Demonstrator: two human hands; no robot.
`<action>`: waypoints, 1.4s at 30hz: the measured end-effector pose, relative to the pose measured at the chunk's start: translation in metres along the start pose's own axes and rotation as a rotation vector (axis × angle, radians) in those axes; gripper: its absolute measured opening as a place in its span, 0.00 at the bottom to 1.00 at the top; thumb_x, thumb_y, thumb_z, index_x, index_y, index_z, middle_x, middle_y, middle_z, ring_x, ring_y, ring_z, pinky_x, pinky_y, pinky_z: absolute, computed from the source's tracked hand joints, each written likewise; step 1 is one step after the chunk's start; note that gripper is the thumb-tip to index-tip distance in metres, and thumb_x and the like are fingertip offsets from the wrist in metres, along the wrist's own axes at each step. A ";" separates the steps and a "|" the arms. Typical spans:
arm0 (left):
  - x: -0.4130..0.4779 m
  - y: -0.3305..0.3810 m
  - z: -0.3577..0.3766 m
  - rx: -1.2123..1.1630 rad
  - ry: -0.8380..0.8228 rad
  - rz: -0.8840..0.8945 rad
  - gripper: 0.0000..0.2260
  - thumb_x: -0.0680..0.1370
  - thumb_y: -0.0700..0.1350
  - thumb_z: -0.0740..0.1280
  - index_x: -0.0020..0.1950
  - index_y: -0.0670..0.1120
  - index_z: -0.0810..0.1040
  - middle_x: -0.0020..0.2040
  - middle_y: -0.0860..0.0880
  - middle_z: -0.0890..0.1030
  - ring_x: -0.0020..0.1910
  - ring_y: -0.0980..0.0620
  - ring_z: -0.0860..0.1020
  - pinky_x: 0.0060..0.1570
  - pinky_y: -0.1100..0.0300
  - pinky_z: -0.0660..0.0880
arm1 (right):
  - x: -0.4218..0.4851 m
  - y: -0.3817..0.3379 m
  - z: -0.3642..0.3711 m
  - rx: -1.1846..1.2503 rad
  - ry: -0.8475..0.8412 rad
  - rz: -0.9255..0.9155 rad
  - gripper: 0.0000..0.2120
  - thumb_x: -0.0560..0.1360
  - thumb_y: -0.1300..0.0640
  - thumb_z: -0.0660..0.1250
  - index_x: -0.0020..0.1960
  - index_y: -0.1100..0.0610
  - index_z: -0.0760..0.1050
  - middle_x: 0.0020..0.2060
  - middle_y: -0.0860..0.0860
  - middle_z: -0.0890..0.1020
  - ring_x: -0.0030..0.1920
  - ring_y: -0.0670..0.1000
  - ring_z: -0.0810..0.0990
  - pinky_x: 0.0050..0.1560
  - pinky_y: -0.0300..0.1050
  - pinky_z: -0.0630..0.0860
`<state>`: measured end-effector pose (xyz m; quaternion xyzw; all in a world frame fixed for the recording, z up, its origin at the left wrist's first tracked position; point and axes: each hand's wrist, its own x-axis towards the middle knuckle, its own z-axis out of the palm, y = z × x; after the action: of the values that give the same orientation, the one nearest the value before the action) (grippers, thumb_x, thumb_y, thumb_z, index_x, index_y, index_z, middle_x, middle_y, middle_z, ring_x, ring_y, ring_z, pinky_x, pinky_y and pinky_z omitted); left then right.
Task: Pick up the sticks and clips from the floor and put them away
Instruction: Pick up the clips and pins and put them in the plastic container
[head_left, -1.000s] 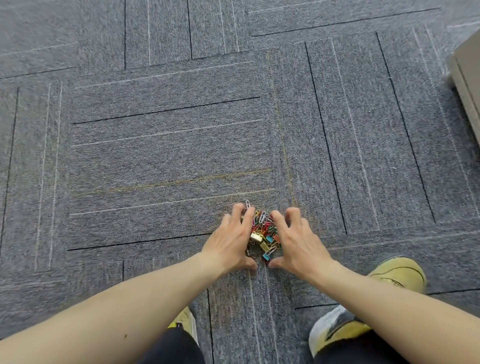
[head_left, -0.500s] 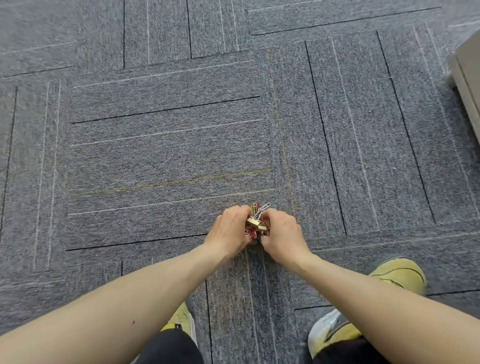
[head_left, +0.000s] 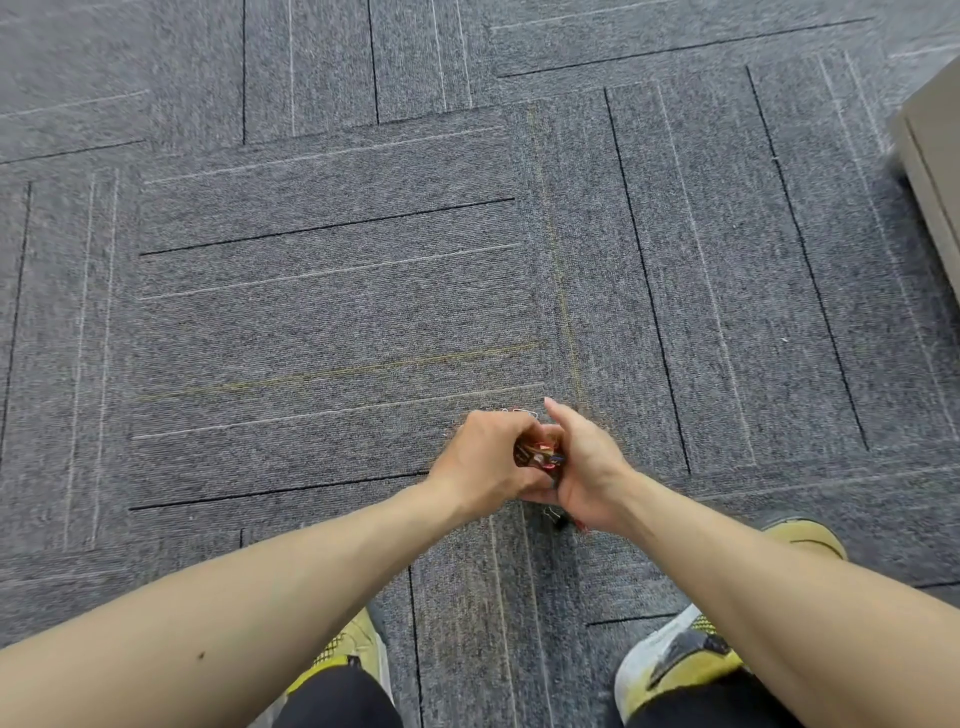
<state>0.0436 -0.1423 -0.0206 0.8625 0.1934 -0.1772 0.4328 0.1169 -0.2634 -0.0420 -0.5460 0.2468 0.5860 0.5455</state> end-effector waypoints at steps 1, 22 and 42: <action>0.000 0.003 -0.001 -0.015 -0.023 0.024 0.18 0.66 0.45 0.80 0.54 0.48 0.83 0.49 0.52 0.85 0.48 0.56 0.81 0.54 0.57 0.79 | 0.000 0.000 -0.001 0.030 -0.002 0.008 0.19 0.78 0.42 0.64 0.50 0.59 0.78 0.40 0.58 0.83 0.38 0.57 0.83 0.46 0.59 0.81; -0.031 -0.062 -0.023 0.483 -0.186 -0.006 0.33 0.67 0.61 0.74 0.67 0.49 0.69 0.62 0.52 0.74 0.56 0.52 0.77 0.61 0.56 0.76 | 0.003 -0.015 -0.048 0.198 0.088 0.005 0.07 0.74 0.56 0.67 0.48 0.57 0.70 0.33 0.55 0.77 0.27 0.50 0.73 0.17 0.39 0.66; 0.012 -0.014 0.014 0.415 -0.107 0.057 0.26 0.71 0.50 0.75 0.66 0.45 0.71 0.61 0.48 0.73 0.56 0.47 0.78 0.60 0.52 0.76 | -0.005 -0.024 -0.044 0.178 0.121 -0.047 0.06 0.75 0.56 0.66 0.41 0.55 0.72 0.29 0.53 0.77 0.26 0.49 0.72 0.20 0.36 0.64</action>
<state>0.0454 -0.1440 -0.0443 0.9276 0.1050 -0.2463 0.2605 0.1545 -0.2969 -0.0426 -0.5353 0.3175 0.5148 0.5896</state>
